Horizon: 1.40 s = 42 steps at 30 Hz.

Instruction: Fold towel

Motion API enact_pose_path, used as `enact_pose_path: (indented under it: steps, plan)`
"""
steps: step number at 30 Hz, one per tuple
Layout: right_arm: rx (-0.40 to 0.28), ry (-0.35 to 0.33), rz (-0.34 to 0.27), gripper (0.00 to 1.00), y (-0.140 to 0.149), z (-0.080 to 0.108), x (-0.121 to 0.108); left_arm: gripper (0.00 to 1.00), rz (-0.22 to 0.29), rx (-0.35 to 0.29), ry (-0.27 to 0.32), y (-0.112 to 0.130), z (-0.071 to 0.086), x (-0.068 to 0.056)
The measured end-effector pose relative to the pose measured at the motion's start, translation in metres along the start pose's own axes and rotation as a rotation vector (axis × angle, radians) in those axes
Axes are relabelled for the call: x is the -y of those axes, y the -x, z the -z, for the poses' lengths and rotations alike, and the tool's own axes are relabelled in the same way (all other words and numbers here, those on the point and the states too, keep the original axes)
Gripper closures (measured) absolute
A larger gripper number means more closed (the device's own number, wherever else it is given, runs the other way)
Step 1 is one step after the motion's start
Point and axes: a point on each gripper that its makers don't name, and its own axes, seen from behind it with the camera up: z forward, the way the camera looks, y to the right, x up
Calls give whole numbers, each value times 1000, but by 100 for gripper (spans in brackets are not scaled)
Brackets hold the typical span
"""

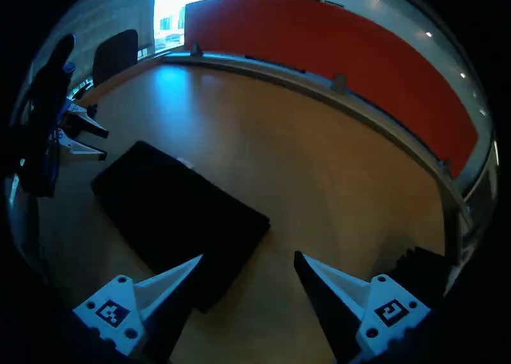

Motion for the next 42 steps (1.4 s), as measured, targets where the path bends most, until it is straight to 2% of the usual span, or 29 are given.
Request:
enact_pose_path:
  steps: [6, 21, 32, 42]
  plan:
    - [-3, -1, -8, 0, 6, 7, 4, 6, 13, -9, -20, 8, 10, 3]
    - [-11, -21, 13, 0, 5, 7, 16, 6, 93, -51, -100, 25, 40, 18]
    - [-11, -45, 28, 0, 4, 5, 25, 6, 138, -58, -124, 40, 54, 19]
    - [13, -77, 52, 0, 20, 4, 38, 6, 160, -53, -151, 62, 71, 21]
